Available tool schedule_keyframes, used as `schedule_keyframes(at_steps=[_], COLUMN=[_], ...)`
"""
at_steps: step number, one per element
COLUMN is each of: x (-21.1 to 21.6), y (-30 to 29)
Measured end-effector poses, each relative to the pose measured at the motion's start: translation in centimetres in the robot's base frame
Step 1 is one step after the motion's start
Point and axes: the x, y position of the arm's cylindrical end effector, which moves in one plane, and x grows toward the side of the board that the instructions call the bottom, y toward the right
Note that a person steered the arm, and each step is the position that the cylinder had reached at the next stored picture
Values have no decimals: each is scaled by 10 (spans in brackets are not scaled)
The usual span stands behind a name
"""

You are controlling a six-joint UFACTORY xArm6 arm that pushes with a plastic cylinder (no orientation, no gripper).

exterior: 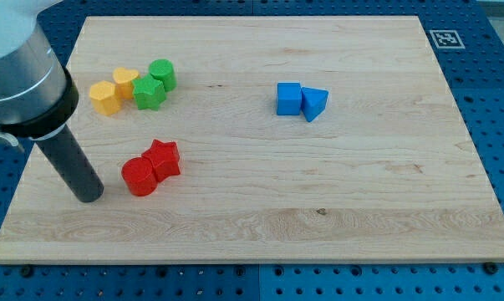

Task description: Move the red blocks towards the center of the board

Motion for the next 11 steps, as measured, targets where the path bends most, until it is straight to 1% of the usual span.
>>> schedule_keyframes(at_steps=[3, 6, 8, 10, 11], x=[0, -12, -25, -60, -62], y=[36, 36, 80, 89, 97])
